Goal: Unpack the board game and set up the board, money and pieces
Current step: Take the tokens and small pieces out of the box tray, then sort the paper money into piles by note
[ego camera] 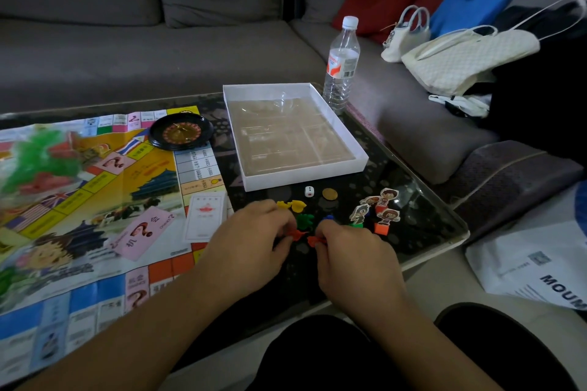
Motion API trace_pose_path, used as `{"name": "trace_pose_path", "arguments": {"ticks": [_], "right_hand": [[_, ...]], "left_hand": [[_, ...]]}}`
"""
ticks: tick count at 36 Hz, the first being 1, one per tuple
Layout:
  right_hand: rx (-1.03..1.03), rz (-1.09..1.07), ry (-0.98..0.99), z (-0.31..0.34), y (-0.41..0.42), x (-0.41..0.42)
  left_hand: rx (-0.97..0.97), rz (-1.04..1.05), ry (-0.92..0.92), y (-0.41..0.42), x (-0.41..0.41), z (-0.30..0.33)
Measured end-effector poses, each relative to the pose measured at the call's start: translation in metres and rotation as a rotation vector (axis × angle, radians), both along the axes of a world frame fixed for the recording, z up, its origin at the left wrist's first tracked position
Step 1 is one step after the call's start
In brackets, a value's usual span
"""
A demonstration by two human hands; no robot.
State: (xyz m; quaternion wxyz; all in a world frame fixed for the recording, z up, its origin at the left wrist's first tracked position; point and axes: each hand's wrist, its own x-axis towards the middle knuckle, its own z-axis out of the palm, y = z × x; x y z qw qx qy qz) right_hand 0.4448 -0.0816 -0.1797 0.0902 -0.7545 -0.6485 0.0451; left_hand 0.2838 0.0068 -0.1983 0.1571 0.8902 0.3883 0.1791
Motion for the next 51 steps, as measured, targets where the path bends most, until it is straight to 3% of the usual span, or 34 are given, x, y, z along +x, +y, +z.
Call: {"name": "trace_pose_path", "arguments": {"ticks": [20,30,36,47,51], "right_hand": [[0.021,0.052,0.065,0.001,0.018,-0.011],[0.543,-0.182,0.377,0.001,-0.037,0.016],[0.412,-0.272,0.568,0.006,-0.05,0.022],[0.422,-0.193,0.512,0.064,-0.01,-0.015],[0.277,-0.074,0.466,0.093,0.012,-0.049]], "left_hand": [[-0.091,0.135,0.136,0.004,-0.013,0.012],[-0.152,0.218,-0.01,-0.008,-0.028,0.025],[-0.107,0.292,-0.016,-0.018,-0.04,0.029],[-0.147,0.347,0.006,-0.041,-0.113,0.041],[-0.223,0.352,-0.012,-0.048,-0.151,0.045]]}}
